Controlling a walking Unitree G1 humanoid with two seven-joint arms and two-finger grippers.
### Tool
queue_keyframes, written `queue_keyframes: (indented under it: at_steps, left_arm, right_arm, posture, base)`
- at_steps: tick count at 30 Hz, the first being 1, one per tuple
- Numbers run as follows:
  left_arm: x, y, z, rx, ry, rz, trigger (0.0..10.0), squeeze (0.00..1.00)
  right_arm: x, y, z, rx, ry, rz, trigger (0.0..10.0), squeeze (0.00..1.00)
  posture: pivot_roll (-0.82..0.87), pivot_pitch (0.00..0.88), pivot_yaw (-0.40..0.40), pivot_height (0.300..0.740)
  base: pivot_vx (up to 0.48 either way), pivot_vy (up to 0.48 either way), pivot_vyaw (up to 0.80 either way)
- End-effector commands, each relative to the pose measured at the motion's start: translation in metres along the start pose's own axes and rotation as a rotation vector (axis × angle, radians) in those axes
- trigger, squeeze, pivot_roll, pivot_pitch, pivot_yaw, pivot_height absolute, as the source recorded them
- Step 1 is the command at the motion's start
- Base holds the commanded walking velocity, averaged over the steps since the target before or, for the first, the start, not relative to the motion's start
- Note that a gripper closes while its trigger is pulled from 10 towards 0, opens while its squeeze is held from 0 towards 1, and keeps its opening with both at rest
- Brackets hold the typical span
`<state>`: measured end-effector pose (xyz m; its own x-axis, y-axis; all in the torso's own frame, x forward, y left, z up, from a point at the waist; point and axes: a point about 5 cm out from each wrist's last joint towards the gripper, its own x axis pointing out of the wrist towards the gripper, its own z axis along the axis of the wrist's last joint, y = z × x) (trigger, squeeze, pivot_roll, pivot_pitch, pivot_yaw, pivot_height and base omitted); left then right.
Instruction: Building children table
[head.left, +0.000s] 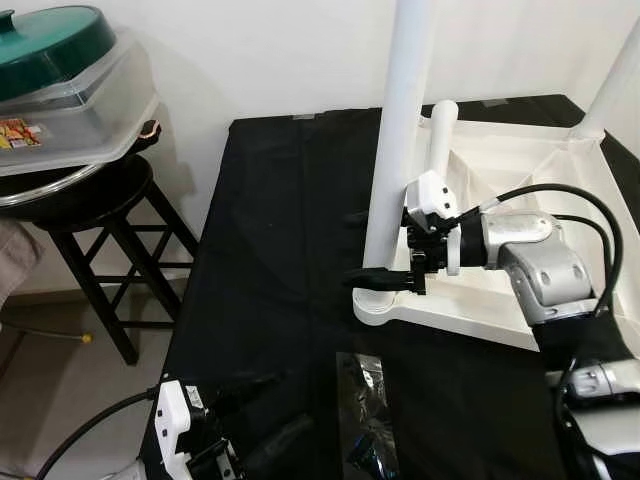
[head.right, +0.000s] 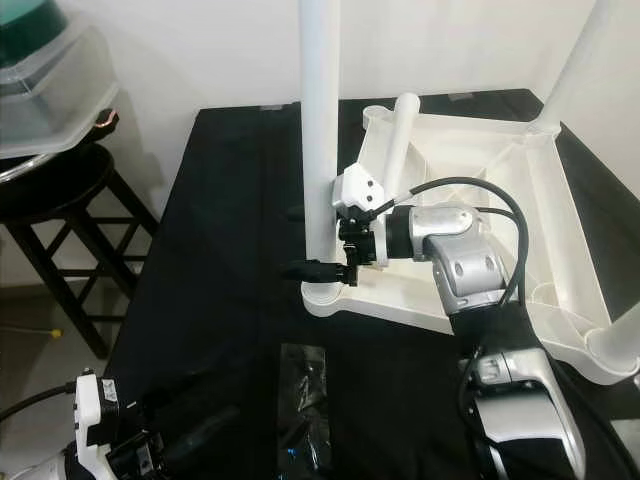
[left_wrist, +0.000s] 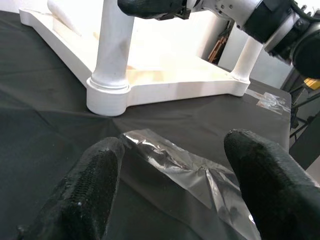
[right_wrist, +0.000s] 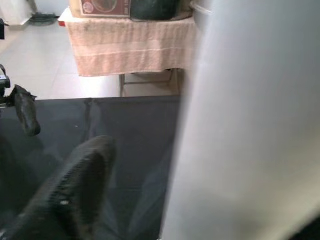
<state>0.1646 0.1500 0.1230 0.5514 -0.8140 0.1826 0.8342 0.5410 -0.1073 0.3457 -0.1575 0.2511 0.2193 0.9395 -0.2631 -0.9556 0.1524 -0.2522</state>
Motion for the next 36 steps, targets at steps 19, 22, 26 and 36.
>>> queue_keyframes:
  at_steps: [19,22,26,36]
  left_arm:
    - [-0.007,-0.003,-0.005,-0.021,0.039,-0.014,10.0,0.00]
    - [-0.007,-0.004,-0.006,-0.020,0.039,-0.012,10.0,0.00]
    - [-0.009,-0.004,-0.006,-0.019,0.037,0.001,10.0,0.00]
    - [-0.007,0.002,-0.005,-0.011,0.049,-0.030,10.0,0.00]
  right_arm:
    - [-0.005,-0.004,-0.021,0.038,0.023,-0.044,0.0,0.00]
    - [0.007,0.002,-0.036,0.084,0.052,-0.197,0.0,0.00]
    - [0.046,0.061,-0.082,0.290,0.148,-0.656,0.0,0.00]
    - [0.053,0.097,-0.068,0.331,0.196,-0.754,0.0,0.00]
  posture:
    - [0.08,0.170,0.050,0.740]
    - [0.08,0.171,0.031,0.740]
    - [0.10,0.183,0.026,0.740]
    - [0.07,0.149,0.041,0.740]
  base:
    - [0.000,0.000,0.00]
    - [0.000,0.000,0.00]
    - [0.000,0.000,0.00]
    - [0.000,0.000,0.00]
